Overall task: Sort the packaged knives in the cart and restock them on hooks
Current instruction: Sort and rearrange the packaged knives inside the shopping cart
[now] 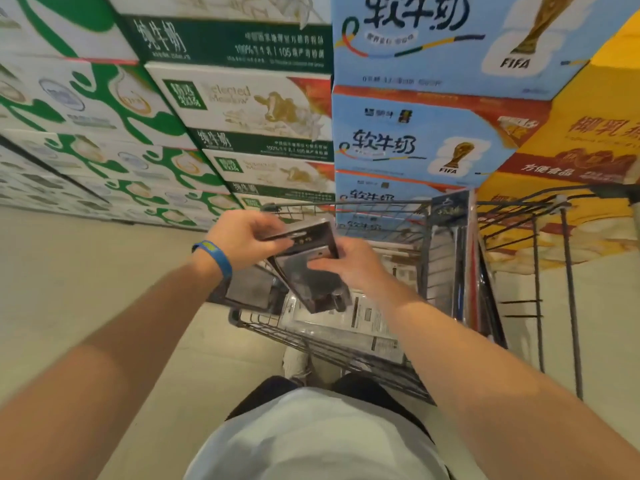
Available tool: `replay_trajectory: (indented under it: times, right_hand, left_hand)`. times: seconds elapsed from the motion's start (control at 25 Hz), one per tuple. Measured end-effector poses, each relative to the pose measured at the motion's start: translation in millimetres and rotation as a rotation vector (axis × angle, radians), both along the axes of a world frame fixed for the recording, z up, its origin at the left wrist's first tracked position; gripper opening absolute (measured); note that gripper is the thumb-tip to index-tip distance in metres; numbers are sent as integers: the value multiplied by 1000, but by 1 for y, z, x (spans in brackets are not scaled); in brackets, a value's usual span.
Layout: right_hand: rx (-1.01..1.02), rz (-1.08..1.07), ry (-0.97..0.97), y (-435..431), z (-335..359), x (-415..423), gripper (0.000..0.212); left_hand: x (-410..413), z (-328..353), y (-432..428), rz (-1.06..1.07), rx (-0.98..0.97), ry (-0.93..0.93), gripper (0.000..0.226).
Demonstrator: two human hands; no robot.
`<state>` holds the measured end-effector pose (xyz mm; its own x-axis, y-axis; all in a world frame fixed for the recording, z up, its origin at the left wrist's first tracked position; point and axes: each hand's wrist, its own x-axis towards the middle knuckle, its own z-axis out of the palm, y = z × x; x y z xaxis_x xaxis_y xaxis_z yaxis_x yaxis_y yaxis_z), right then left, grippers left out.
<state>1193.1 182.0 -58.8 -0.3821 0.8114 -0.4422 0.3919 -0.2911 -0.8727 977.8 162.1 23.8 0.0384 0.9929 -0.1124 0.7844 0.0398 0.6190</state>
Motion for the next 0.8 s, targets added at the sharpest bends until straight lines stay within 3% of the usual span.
replay_trajectory:
  times: [0.12, 0.2, 0.28, 0.32, 0.48, 0.56, 0.64, 0.72, 0.8]
  right_hand:
    - [12, 81, -51, -17, -34, -32, 20]
    - [153, 104, -159, -31, -56, -50, 26]
    - [167, 148, -342, -40, -78, -56, 48]
    - [112, 215, -465, -44, -90, -54, 49]
    - [-182, 526, -881, -66, -134, -26, 22]
    - [-291, 588, -972, -76, -157, -17, 24]
    - [-266, 609, -1010, -81, -179, -14, 32]
    - [-193, 583, -1007, -79, -202, -18, 44]
    - [-126, 552, -1015, -76, -226, -22, 57]
  left_hand:
    - [-4, -28, -25, -196, -86, 419, 26]
    - [-5, -45, -44, -184, -124, 526, 27]
    - [-18, -53, -57, -82, -159, 544, 24]
    - [-28, -54, -61, -20, -173, 545, 24]
    - [-51, -69, -80, 75, -219, 585, 29]
    - [-56, -88, -80, 129, -329, 616, 30]
    - [-59, -108, -70, 169, -466, 685, 26]
    - [-58, -121, -53, 181, -402, 693, 25]
    - [-57, -125, -34, 125, -250, 717, 55]
